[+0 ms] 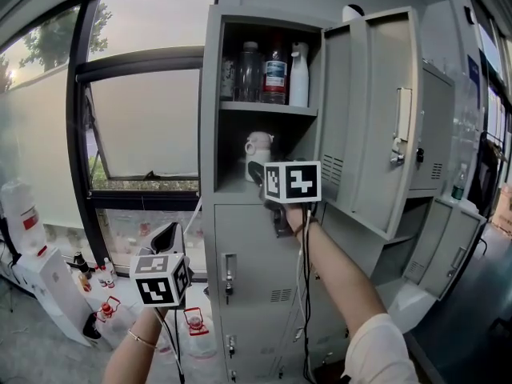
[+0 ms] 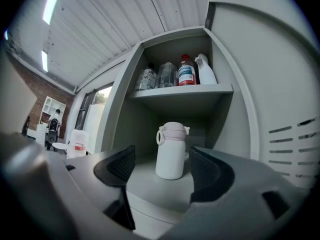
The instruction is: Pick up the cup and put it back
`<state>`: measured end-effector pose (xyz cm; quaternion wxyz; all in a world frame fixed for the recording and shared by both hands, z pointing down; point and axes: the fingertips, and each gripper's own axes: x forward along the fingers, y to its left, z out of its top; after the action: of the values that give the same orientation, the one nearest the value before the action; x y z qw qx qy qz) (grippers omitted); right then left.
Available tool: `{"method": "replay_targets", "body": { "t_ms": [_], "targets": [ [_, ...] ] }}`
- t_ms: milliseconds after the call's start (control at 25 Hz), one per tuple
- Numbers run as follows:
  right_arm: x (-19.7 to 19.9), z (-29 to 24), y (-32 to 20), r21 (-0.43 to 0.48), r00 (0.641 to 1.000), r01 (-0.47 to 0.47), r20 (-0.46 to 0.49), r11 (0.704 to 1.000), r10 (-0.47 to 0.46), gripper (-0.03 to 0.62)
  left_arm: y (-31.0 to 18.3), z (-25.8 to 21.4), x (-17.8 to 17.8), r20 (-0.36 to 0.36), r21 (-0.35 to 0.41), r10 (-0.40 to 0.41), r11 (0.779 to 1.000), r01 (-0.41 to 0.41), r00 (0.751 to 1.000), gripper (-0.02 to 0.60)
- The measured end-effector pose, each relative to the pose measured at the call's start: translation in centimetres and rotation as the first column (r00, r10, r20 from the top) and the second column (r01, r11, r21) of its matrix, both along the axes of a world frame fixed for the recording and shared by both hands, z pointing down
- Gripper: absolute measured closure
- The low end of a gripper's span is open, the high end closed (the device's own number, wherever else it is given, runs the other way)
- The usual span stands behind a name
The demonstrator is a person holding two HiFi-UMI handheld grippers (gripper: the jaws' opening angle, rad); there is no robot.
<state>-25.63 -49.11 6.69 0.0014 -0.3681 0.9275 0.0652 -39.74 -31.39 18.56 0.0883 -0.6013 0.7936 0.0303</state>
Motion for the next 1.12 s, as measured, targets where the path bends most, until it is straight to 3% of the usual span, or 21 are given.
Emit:
{"method": "replay_targets", "body": {
  "t_ms": [760, 1120],
  "targets": [
    [-4.6, 0.0, -6.9, -0.1, 0.99, -0.052, -0.135, 0.994, 0.038, 0.21, -3.9, -0.6, -4.4, -0.04, -0.01, 0.015, 1.0, -0.015, 0.999, 0.572],
    [-6.4, 1.2, -8.7, -0.26, 0.989, -0.003, -0.142, 0.966, -0.036, 0.171, -5.4, 0.0, -5.5, -0.06, -0.034, 0.018, 0.999, -0.02, 0.998, 0.572]
  ]
}}
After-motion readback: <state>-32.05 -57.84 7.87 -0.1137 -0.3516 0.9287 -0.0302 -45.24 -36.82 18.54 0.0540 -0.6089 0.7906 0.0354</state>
